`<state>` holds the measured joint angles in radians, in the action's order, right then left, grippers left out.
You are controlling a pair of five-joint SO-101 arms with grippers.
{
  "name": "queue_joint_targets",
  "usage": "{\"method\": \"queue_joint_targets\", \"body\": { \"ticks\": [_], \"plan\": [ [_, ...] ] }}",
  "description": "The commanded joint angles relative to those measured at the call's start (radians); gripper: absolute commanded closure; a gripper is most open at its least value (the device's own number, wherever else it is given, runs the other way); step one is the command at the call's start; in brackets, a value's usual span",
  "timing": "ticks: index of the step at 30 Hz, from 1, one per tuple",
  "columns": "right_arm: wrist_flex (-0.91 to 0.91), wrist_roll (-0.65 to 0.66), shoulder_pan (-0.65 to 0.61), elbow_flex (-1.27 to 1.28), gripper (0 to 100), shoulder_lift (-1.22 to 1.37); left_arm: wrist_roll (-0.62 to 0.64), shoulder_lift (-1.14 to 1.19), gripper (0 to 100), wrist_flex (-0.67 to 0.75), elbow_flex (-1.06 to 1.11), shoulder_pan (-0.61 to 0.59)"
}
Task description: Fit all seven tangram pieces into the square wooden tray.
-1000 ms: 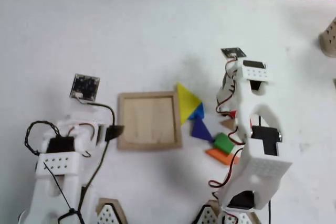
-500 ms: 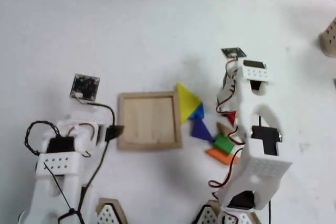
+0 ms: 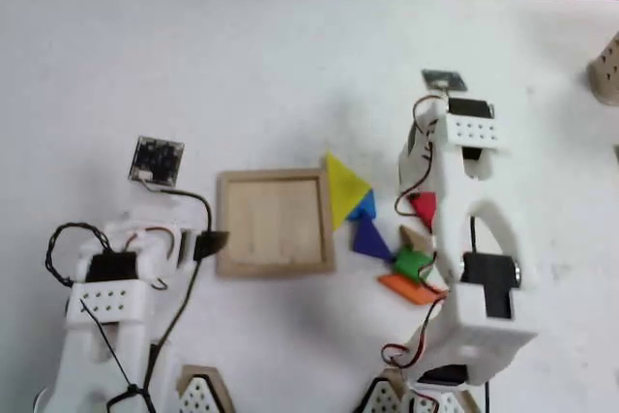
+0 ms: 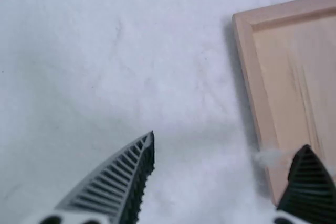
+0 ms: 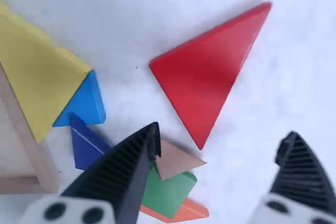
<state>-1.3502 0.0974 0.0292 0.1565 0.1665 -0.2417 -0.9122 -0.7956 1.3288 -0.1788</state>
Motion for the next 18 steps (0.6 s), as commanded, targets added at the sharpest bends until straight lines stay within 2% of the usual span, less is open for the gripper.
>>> {"method": "queue_joint_targets", "body": {
  "ticks": [1, 2, 3, 5, 7, 10, 18],
  "plan": [
    [-0.004, -0.089, 0.015, -0.002, 90.5, -0.119, -0.009, -0.005, 61, 0.009, -0.008, 0.008],
    [-0.004, -0.101, 0.022, -0.002, 98.1, -0.127, -0.009, -0.005, 61, 0.009, -0.008, 0.008],
    [-0.004, -0.101, 0.025, -0.002, 98.9, -0.131, -0.009, -0.005, 61, 0.009, -0.008, 0.008],
    [-0.005, -0.075, 0.022, -0.002, 94.4, -0.127, -0.009, -0.005, 61, 0.009, -0.008, 0.008],
    [-0.005, -0.075, 0.022, -0.002, 98.4, -0.116, -0.009, -0.005, 61, 0.009, -0.008, 0.008],
    [-0.008, -0.132, 0.031, -0.002, 98.1, -0.094, -0.009, -0.005, 61, 0.009, -0.008, 0.008],
    [0.015, -0.143, 0.024, -0.002, 98.1, -0.031, -0.009, -0.005, 61, 0.009, -0.008, 0.007]
  ]
}}
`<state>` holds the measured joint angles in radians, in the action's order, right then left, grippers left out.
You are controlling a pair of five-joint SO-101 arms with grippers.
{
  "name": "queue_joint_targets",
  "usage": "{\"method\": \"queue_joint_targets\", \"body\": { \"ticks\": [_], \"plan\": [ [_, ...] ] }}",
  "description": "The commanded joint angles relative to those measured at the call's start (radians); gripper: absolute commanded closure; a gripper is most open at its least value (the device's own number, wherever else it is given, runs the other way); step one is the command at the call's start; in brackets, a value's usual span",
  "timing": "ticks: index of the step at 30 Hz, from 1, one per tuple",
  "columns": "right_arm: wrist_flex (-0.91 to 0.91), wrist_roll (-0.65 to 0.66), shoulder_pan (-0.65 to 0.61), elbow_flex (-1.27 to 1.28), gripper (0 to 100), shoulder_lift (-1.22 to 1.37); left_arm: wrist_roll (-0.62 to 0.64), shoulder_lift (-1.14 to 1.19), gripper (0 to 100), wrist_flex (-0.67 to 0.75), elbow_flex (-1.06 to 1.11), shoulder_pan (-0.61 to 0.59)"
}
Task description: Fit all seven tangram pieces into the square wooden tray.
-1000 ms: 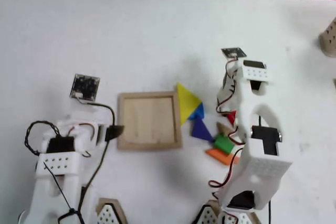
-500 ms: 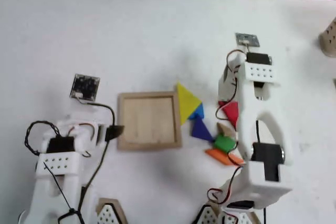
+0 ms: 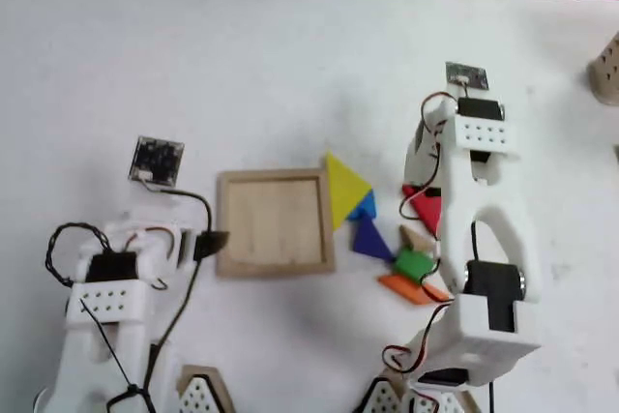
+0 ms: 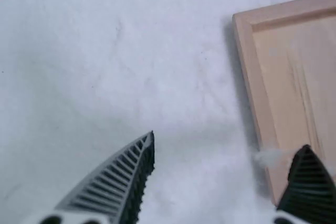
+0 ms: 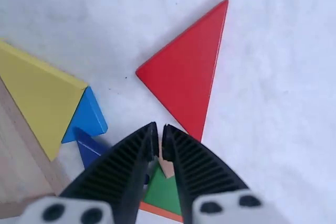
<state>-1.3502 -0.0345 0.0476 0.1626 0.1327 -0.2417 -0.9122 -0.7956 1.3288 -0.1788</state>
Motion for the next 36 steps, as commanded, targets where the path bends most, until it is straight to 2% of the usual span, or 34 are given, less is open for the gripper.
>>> {"method": "queue_joint_targets", "body": {
  "ticks": [1, 7, 9, 12, 16, 19, 23, 31, 34, 36],
  "plan": [
    [0.024, -0.011, 0.005, -0.008, 98.1, 0.015, -0.009, -0.005, 61, 0.009, -0.008, 0.007],
    [0.059, -0.012, 0.013, -0.014, 97.7, 0.05, -0.009, -0.005, 61, 0.009, -0.008, 0.008],
    [0.054, -0.06, 0.015, -0.015, 96.1, 0.036, -0.009, -0.005, 61, 0.009, -0.008, 0.008],
    [0.053, -0.153, 0.008, -0.008, 83.8, 0.022, -0.009, -0.005, 61, 0.009, -0.008, 0.008],
    [0.067, -0.203, -0.018, -0.012, 69.0, 0.022, -0.009, -0.005, 61, 0.009, -0.008, 0.008],
    [0.105, -0.206, -0.039, -0.011, 69.2, 0.022, -0.009, -0.005, 61, 0.009, -0.008, 0.008],
    [0.183, -0.288, -0.045, -0.009, 69.9, 0.024, -0.009, -0.005, 61, 0.009, -0.008, 0.008],
    [0.272, -0.29, -0.048, -0.02, 68.6, 0.134, -0.009, -0.005, 61, 0.009, -0.008, 0.007],
    [0.217, -0.216, -0.073, -0.074, 61.4, 0.2, -0.009, -0.005, 61, 0.009, -0.008, 0.007],
    [0.156, -0.201, -0.091, -0.117, 60.5, 0.232, -0.009, -0.005, 61, 0.009, -0.008, 0.007]
  ]
}}
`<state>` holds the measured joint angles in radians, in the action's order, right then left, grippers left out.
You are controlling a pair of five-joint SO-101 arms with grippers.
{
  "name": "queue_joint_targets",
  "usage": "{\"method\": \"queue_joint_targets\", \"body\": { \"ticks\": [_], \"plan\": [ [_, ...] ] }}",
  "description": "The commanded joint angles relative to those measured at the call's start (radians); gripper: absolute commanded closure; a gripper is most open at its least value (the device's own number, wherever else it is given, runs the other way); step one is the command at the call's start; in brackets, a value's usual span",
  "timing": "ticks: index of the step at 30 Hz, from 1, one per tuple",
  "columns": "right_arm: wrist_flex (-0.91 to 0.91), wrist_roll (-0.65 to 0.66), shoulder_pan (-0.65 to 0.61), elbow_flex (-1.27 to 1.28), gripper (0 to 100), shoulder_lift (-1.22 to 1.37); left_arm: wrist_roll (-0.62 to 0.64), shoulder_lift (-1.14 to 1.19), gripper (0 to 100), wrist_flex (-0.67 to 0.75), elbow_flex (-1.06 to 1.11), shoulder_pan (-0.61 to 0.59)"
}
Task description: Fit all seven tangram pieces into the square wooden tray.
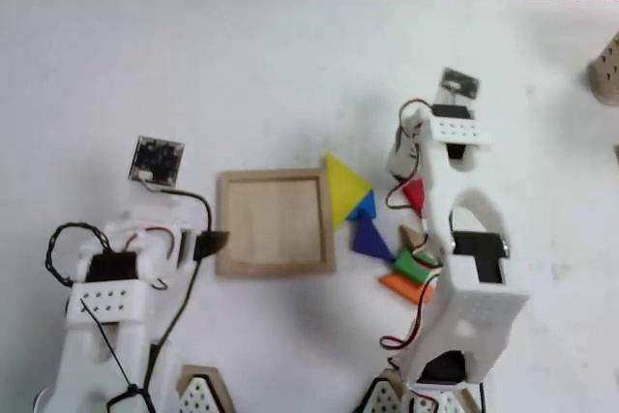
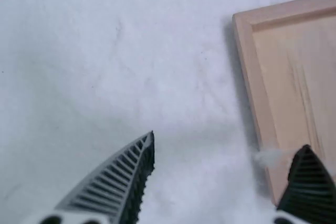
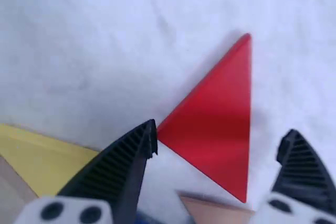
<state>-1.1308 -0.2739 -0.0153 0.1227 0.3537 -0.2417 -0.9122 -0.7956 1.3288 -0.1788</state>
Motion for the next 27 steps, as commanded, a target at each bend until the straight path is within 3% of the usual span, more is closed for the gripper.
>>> {"method": "queue_joint_targets", "body": {
  "ticks": [1, 16, 22, 27],
  "plan": [
    [-0.082, 0.04, -0.033, -0.092, 60.9, 0.021, -0.009, -0.005, 61, 0.009, -0.008, 0.007],
    [-0.09, 0.123, 0.012, -0.104, 61.8, 0.051, -0.009, -0.005, 61, 0.009, -0.008, 0.007],
    [-0.088, 0.123, 0.001, -0.107, 72.5, 0.059, -0.009, -0.005, 61, 0.009, -0.008, 0.007],
    [-0.122, 0.124, 0.007, -0.15, 70.4, 0.102, -0.009, -0.005, 61, 0.009, -0.008, 0.007]
  ]
}}
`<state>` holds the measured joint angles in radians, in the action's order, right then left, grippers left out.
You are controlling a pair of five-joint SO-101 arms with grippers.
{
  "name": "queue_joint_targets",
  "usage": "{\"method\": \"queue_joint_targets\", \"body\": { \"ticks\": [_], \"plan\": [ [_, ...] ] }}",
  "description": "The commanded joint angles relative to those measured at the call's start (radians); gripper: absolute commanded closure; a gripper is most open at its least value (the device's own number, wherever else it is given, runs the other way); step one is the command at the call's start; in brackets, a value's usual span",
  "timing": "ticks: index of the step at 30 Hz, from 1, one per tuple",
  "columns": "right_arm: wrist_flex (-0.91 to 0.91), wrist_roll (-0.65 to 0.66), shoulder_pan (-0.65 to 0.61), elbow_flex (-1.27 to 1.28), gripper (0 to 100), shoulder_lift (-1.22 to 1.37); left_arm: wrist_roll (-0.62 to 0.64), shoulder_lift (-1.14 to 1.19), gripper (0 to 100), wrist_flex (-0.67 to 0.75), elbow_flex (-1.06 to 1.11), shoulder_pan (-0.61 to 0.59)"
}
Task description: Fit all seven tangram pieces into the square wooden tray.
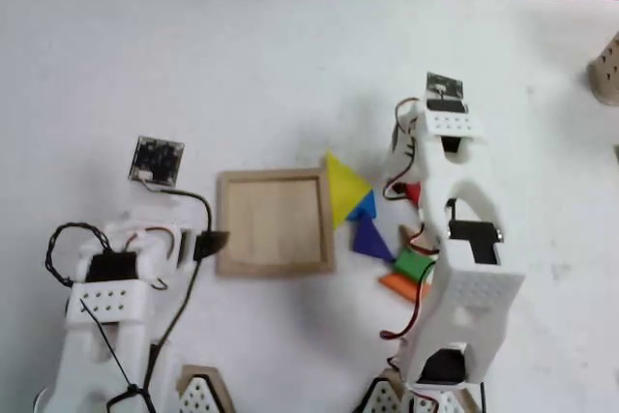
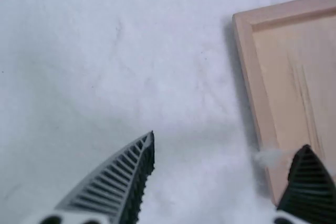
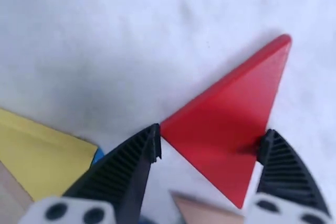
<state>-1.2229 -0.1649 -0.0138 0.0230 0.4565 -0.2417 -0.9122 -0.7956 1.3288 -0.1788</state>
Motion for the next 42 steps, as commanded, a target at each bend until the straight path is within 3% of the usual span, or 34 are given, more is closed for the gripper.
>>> {"method": "queue_joint_targets", "body": {
  "ticks": [1, 14, 20, 42],
  "plan": [
    [-0.042, 0.015, 0.008, -0.061, 69.3, 0.007, -0.009, -0.005, 61, 0.009, -0.008, 0.007],
    [-0.051, 0.031, 0.012, -0.133, 68.9, 0.041, -0.009, -0.005, 61, 0.009, -0.008, 0.005],
    [-0.051, 0.035, 0.013, -0.133, 82.0, 0.041, -0.009, -0.005, 61, 0.009, -0.008, 0.005],
    [-0.074, 0.028, 0.041, -0.133, 80.4, 0.004, -0.009, -0.005, 61, 0.009, -0.008, 0.005]
  ]
}}
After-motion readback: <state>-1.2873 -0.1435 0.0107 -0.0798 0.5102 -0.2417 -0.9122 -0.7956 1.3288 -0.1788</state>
